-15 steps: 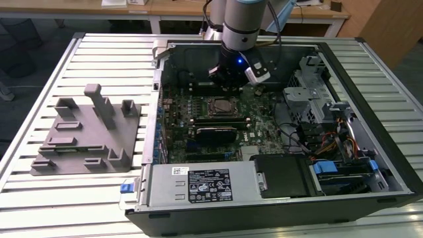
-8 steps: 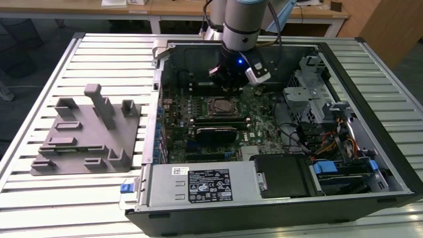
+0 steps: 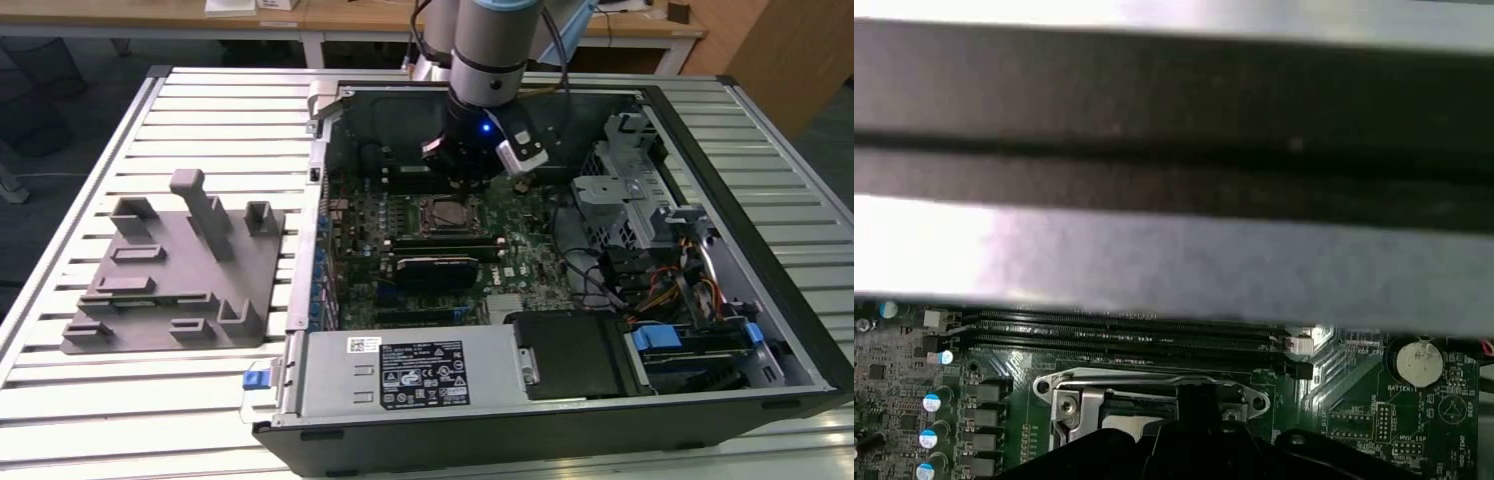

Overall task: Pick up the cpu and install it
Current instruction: 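Install the second cpu locking lever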

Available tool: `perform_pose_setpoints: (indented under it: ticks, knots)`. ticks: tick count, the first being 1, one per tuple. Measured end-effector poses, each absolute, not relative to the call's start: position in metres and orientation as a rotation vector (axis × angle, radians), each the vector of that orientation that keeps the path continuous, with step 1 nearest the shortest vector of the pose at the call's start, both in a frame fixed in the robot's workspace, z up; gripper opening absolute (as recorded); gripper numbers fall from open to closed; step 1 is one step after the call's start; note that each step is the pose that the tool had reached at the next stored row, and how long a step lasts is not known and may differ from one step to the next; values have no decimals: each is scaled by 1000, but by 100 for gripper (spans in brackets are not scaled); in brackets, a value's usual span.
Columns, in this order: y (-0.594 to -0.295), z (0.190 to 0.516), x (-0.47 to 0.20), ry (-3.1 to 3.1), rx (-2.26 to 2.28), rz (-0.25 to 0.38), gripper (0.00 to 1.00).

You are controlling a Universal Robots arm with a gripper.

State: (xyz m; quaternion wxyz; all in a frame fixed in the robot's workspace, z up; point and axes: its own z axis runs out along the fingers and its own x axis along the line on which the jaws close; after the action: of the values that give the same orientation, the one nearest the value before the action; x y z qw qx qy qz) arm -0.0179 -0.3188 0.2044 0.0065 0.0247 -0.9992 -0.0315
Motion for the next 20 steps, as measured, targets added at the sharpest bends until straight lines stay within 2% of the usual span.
perform_pose_setpoints:
  ticks: [8,20]
  knots:
    - [-325,206,-18,-3126,77,-99,11]
    - [-326,246,-18,-3126,78,-99,11]
